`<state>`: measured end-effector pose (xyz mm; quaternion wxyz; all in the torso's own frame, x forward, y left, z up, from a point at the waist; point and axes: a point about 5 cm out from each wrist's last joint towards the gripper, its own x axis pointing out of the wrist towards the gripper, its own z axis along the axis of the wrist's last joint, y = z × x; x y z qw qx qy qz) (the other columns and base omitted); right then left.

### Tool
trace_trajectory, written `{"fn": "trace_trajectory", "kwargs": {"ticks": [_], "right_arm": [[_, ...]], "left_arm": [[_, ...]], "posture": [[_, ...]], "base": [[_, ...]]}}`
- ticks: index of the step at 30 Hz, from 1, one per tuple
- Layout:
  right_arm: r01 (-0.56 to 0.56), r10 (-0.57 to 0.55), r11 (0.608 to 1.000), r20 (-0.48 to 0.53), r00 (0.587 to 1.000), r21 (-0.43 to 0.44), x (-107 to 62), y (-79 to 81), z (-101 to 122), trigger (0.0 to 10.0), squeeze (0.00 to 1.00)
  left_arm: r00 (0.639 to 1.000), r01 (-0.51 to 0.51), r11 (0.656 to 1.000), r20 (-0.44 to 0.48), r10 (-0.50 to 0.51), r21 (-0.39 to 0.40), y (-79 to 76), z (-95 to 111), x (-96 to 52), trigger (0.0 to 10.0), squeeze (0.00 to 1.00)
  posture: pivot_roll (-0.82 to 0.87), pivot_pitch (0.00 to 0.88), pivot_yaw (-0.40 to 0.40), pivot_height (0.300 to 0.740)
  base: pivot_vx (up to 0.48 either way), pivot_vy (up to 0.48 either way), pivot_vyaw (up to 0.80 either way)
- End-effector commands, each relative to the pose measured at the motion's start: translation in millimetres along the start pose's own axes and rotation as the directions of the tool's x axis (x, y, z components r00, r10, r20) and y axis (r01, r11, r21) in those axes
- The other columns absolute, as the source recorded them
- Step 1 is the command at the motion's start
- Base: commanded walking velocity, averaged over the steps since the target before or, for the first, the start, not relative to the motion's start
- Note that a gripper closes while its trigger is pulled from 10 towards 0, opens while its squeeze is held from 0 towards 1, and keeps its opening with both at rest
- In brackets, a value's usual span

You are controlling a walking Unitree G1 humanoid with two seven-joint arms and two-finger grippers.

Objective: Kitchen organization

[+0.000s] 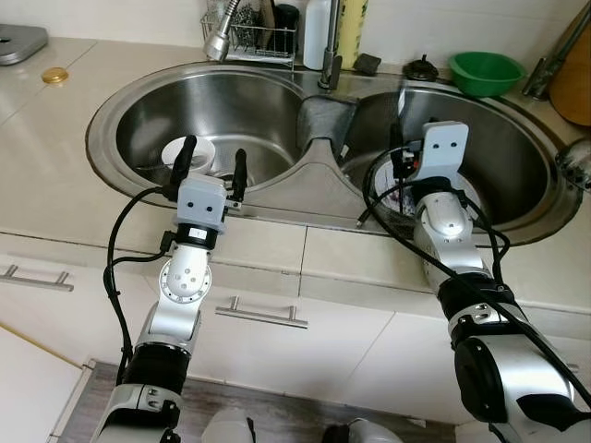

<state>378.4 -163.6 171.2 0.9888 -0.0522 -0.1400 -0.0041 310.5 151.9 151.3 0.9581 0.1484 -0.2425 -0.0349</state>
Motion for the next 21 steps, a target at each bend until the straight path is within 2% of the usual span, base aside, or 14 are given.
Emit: {"fn": "trace_trajectory", "kwargs": {"ticks": [1,11,12,17,21], "right_arm": [[-0.002,0.002,1.0,-0.001,1.0,-0.01,-2.4,-3.9,-1,10.0,1.0],[-0.012,0.012,1.0,-0.009,1.0,-0.022,-11.9,-5.0,-5,10.0,1.0],[0.0,0.0,1.0,0.019,1.0,-0.03,-15.0,-7.0,-1,10.0,0.0],[0.031,-0.029,0.999,0.087,0.996,-0.029,-23.8,-11.6,10,10.0,0.0],[0.009,0.0,0.998,0.132,0.991,-0.067,-40.8,-7.8,12,10.0,0.0]], "left_arm": [[1.0,0.013,1.0,-0.024,-0.013,-0.008,-3.9,-3,-1.1,10.0,0.0],[1.0,0.016,1.0,-0.026,-0.016,-0.012,-3.7,-4,-1.8,10.0,0.0],[1.0,0.015,1.0,-0.023,-0.015,-0.016,-3.3,-4,-1.9,10.0,0.0],[1.0,0.011,1.0,-0.023,-0.012,-0.028,-2.9,-3,-1.9,10.0,0.0],[0.999,0.018,0.999,-0.03,-0.019,-0.042,-3.1,-5,-2.1,10.0,0.0]], "posture": [[0.11,0.0,-0.047,0.74],[0.11,0.0,-0.046,0.74],[0.11,0.0,-0.046,0.74],[0.11,0.0,-0.046,0.74],[0.1,0.0,-0.045,0.74]], "base": [[0.0,0.0,0.0],[0.0,0.0,0.0],[0.0,0.0,0.0],[0.0,0.0,0.0],[0.0,0.068,0.0]]}}
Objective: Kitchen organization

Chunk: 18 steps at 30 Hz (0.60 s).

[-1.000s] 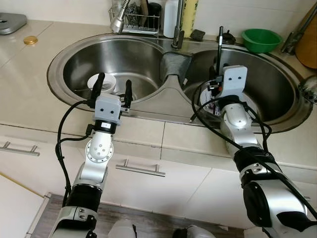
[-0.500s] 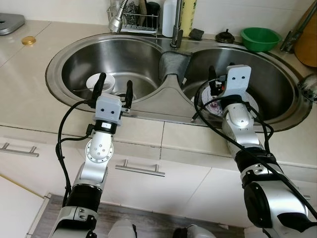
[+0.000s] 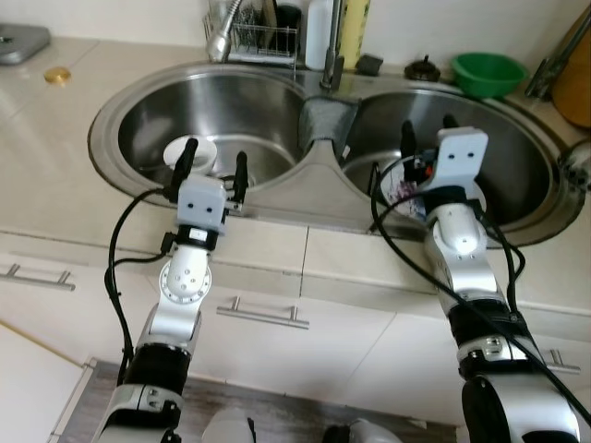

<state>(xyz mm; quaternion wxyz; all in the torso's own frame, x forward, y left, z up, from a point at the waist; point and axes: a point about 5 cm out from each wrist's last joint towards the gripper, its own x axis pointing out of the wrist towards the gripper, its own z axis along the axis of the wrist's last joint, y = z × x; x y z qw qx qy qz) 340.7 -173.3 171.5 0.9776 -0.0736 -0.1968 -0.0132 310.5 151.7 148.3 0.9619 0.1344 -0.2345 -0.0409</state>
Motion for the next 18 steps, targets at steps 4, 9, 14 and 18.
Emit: {"fn": "trace_trajectory", "kwargs": {"ticks": [4,9,14,18], "right_arm": [[-0.031,0.032,0.998,0.021,0.999,-0.058,-16.0,3.9,2,10.0,0.0],[-0.052,0.067,0.987,0.096,0.993,-0.155,-22.5,7.3,14,10.0,0.0],[-0.038,0.058,0.986,0.123,0.991,-0.161,-23.2,9.3,20,10.0,0.0],[-0.019,0.055,0.98,0.179,0.982,-0.199,-22.3,10.1,31,10.0,0.0]], "left_arm": [[1.0,0.016,1.0,-0.009,-0.017,-0.013,-2.7,-1,-0.4,10.0,0.0],[0.996,0.011,1.0,0.085,-0.012,0.009,0.8,14,4.4,10.0,0.0],[0.981,0.012,1.0,0.195,-0.008,-0.021,2.9,40,16.0,10.0,0.0],[0.982,0.022,1.0,0.187,-0.019,-0.018,2.0,38,15.1,10.0,0.0]], "posture": [[0.1,0.0,-0.044,0.74],[0.1,0.0,-0.044,0.74],[0.1,0.0,-0.044,0.74],[0.11,0.0,-0.04,0.74]], "base": [[0.0,0.402,0.0],[0.0,0.48,0.0],[0.0,0.48,0.0],[0.0,0.48,0.0]]}}
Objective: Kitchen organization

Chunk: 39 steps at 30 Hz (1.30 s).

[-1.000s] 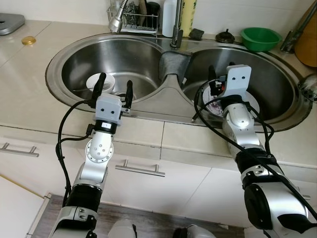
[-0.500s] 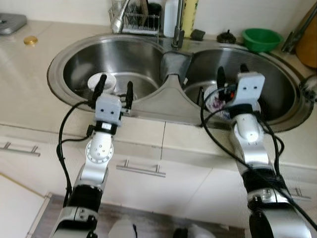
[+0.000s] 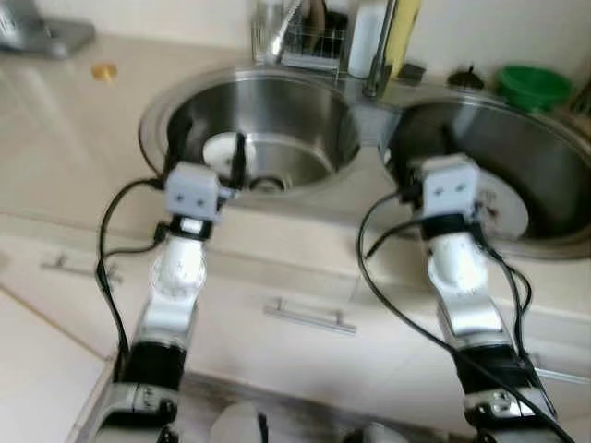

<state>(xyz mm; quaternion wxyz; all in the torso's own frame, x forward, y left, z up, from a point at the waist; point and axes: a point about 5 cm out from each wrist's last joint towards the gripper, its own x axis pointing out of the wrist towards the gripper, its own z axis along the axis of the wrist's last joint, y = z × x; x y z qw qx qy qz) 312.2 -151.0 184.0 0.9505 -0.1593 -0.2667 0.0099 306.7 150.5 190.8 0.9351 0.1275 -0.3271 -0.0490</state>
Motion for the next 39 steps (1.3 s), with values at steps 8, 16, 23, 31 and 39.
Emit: {"fn": "trace_trajectory", "kwargs": {"ticks": [8,16,23,31,39], "right_arm": [[0.077,-0.045,0.977,0.161,0.986,-0.201,0.3,-16.0,28,10.0,0.0],[0.089,-0.06,0.979,0.16,0.985,-0.181,-1.8,-17.5,33,10.0,0.0],[0.069,-0.048,0.986,0.133,0.99,-0.155,-7.2,-9.4,31,10.0,0.0],[0.097,-0.086,0.989,0.098,0.991,-0.115,-11.6,-13.2,29,10.0,0.0],[0.106,-0.096,0.989,0.096,0.991,-0.101,-15.7,-10.8,30,10.0,0.0]], "left_arm": [[0.999,0.038,0.999,-0.019,-0.038,-0.022,-8.2,0,-2.5,10.0,0.0],[0.999,0.047,0.999,-0.018,-0.047,-0.027,-9.6,0,-1.7,10.0,0.0],[0.998,0.058,0.998,-0.012,-0.058,-0.007,-11.7,0,-2.6,10.0,0.0],[0.997,0.071,0.997,-0.026,-0.071,0.008,-13.8,-2,-2.3,10.0,0.0],[0.996,0.081,0.997,-0.025,-0.081,0.015,-16.0,-2,-2.7,10.0,0.0]], "posture": [[0.1,0.0,-0.038,0.74],[0.09,0.0,-0.037,0.74],[0.1,0.0,-0.041,0.74],[0.09,0.0,-0.041,0.74],[0.09,0.0,-0.041,0.74]], "base": [[0.0,0.48,0.0],[0.0,0.48,0.0],[0.0,0.109,0.0],[0.0,0.0,-0.2],[0.0,0.0,-0.3]]}}
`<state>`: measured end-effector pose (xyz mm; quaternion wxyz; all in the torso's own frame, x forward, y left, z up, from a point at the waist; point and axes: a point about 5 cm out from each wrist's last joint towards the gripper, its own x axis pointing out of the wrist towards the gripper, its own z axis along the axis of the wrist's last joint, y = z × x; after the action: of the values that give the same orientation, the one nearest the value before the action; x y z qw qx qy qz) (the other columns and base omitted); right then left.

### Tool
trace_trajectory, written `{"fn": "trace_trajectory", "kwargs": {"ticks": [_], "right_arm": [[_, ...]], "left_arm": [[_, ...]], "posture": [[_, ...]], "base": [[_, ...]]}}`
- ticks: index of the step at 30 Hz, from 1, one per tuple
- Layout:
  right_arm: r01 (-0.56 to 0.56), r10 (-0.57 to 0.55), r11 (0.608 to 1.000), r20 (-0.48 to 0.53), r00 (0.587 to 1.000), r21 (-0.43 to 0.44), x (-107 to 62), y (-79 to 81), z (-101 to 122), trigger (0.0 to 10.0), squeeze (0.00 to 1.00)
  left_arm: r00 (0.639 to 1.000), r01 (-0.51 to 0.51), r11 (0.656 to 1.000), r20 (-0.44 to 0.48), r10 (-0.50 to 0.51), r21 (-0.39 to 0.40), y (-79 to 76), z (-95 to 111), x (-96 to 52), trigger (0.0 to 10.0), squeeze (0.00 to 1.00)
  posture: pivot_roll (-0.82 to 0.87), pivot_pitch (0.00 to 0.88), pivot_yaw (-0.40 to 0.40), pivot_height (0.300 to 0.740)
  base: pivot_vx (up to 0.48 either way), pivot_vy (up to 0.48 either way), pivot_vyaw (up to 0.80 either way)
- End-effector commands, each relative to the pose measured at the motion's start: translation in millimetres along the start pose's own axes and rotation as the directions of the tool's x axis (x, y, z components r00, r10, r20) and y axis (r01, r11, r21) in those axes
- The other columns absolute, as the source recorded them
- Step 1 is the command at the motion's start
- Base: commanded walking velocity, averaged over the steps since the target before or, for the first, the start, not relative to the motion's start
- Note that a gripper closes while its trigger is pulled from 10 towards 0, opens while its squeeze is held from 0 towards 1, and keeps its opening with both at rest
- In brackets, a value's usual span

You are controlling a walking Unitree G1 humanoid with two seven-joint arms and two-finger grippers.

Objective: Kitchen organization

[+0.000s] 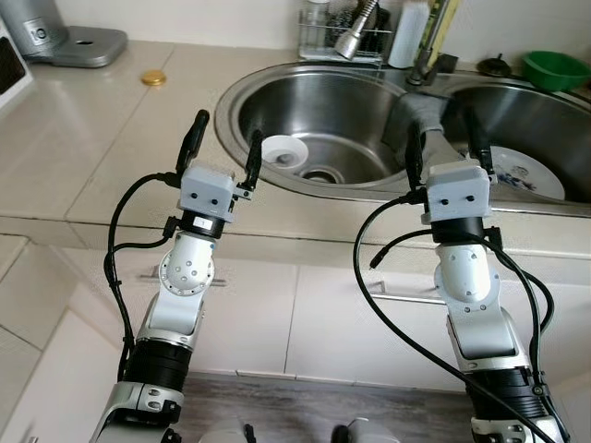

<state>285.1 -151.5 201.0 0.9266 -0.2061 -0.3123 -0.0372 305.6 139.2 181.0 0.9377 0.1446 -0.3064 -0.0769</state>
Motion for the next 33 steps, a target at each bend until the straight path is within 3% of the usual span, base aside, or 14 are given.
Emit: {"fn": "trace_trajectory", "kwargs": {"ticks": [1,8,15,33], "right_arm": [[0.023,-0.023,1.0,0.004,1.0,0.017,-1.0,-3.4,2,10.0,0.0],[-0.009,0.009,1.0,-0.016,1.0,0.028,-11.4,2.0,0,10.0,0.0],[0.003,-0.002,1.0,-0.032,0.999,0.018,-13.0,-2.2,-4,10.0,0.0],[0.028,-0.027,0.999,-0.04,0.999,0.025,-12.7,-2.5,-6,10.0,0.0]], "left_arm": [[1.0,0.013,1.0,0.011,-0.013,0.006,-2.4,2,2.3,10.0,0.0],[0.999,0.023,1.0,0.024,-0.023,0.013,-3.6,4,3.5,10.0,0.0],[0.999,0.03,0.999,0.017,-0.031,0.016,-4.3,2,3.1,10.0,0.0],[0.999,0.03,0.999,0.032,-0.03,0.012,-4.9,3,2.6,10.0,0.0]], "posture": [[0.09,0.0,-0.041,0.74],[0.08,0.0,-0.039,0.74],[0.08,0.0,-0.036,0.74],[0.09,0.0,-0.035,0.74]], "base": [[0.0,0.0,-0.8],[0.0,0.0,-0.8],[0.0,0.0,-0.8],[0.0,-0.361,-0.8]]}}
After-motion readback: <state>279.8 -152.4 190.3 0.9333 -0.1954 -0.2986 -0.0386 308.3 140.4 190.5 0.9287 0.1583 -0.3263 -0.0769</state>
